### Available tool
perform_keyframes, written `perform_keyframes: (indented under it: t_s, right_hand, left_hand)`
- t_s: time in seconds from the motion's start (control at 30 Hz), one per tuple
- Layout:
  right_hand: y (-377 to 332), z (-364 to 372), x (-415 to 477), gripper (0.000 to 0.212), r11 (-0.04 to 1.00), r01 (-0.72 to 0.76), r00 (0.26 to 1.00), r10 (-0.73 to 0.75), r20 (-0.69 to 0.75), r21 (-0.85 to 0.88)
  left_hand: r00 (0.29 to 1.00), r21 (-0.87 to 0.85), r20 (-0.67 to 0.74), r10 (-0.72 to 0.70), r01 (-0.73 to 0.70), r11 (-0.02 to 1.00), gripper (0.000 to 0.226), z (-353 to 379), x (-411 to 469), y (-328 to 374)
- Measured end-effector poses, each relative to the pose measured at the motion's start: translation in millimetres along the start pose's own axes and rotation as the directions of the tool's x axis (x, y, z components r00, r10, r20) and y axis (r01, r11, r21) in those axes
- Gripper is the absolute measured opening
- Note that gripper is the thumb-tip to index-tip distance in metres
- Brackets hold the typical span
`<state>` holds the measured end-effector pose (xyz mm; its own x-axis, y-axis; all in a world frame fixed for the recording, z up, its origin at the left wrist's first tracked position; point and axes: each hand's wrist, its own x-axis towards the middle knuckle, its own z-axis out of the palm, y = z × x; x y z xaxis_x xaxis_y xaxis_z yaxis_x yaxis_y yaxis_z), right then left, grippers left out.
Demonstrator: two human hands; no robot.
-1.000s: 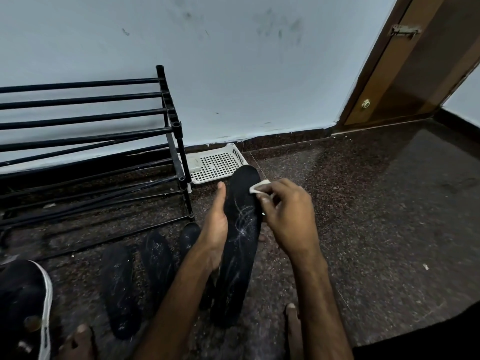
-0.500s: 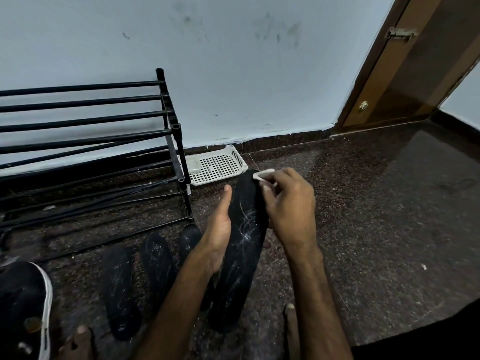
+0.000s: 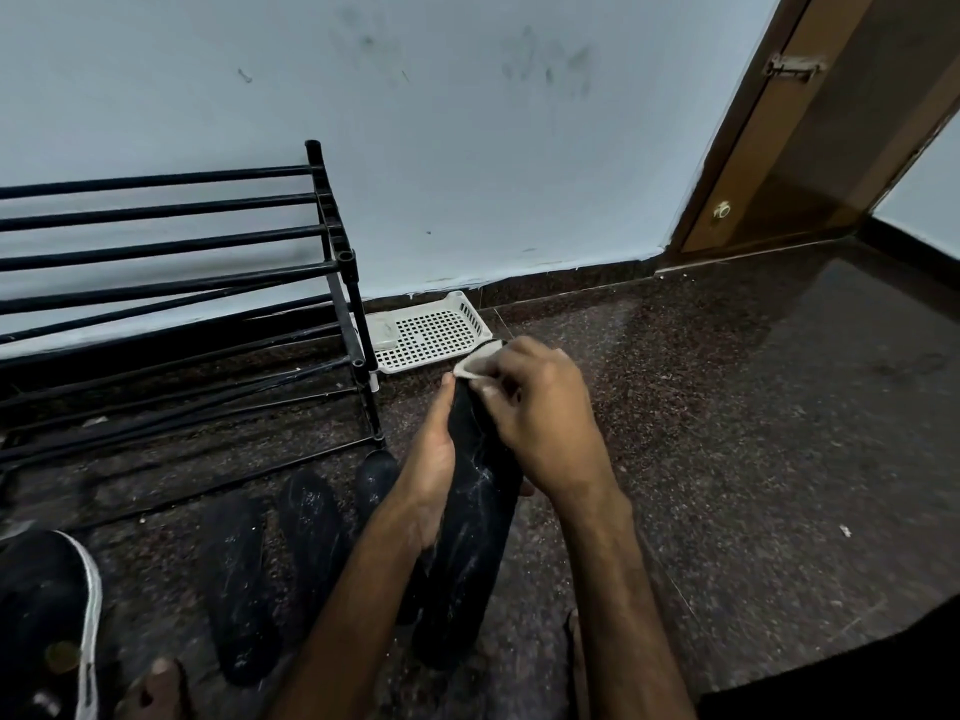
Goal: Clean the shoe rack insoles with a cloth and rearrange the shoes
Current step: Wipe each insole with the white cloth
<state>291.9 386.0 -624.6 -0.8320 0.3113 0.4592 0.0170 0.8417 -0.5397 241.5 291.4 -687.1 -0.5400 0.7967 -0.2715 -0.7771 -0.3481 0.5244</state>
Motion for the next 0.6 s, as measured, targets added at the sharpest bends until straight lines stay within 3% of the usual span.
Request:
perform_keyframes:
  t_s: [0.07, 0.2, 0.27, 0.33, 0.43, 0.5, 0.6]
  right_hand:
    - [11.1, -0.6, -5.4, 0.016, 0.996, -0.057, 0.998, 0.057, -0.003, -0.069]
    - [51.6, -18.1, -12.5, 0.022, 0.934, -0.335, 0.898, 0.275, -0.344, -0.128]
    - [53.3, -25.2, -12.6, 0.023, 0.952, -0.293, 0.876, 0.230, -0.423, -0.091]
    - [36.4, -22.9, -9.5, 0.024, 0.989, -0.142, 0.917, 0.113, -0.382, -0.049]
    - [16.8, -3.3, -10.9, 0.022, 0.998, 0.054, 0.994, -0.053, -0.094, 0.019]
    - [24.6, 8.2, -17.4, 0.019, 0.999, 0.024, 0.999, -0.023, -0.034, 0.022]
    - [46.9, 7.7, -26.6, 0.018, 0.996, -0.081, 0.989, 0.076, -0.130, -0.038]
  left_hand:
    - [1.000, 0.062, 0.017, 0.007, -0.008, 0.998, 0.064, -1.4, -2.0, 2.7]
    - [0.999, 0.217, 0.005, 0.037, -0.037, 0.975, 0.071, -0.2, -2.8, 4.6]
    - [0.999, 0.240, -0.027, 0.048, -0.040, 0.970, 0.071, 1.6, -3.0, 3.7]
    - [0.997, 0.239, -0.058, 0.047, -0.032, 0.971, 0.071, 0.0, -3.0, 2.5]
    - [0.996, 0.219, -0.071, 0.058, -0.041, 0.975, 0.070, -3.7, -0.6, 0.8]
    - [0.997, 0.179, -0.065, 0.034, -0.022, 0.984, 0.068, -1.7, -0.8, 2.6]
    - [0.997, 0.172, -0.066, 0.042, -0.030, 0.985, 0.071, -1.8, -0.5, 6.9]
